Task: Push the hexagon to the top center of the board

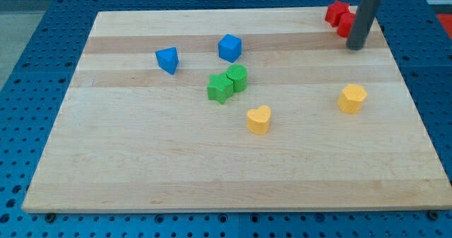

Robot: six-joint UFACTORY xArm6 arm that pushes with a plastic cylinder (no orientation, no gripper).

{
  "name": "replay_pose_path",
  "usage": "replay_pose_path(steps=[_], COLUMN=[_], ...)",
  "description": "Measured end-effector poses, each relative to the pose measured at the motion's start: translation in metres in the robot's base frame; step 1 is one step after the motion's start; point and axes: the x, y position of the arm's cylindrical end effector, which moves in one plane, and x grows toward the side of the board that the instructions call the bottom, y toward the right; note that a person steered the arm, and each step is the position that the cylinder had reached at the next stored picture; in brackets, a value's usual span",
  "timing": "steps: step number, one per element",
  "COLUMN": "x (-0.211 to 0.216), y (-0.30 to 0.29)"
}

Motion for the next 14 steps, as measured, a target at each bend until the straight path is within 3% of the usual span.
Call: replay_pose_path(steps=[3,5,11,14], x=[0.11,0.141,0.053,-0.005], y=[0.002,-0.017,-0.126,-0.147])
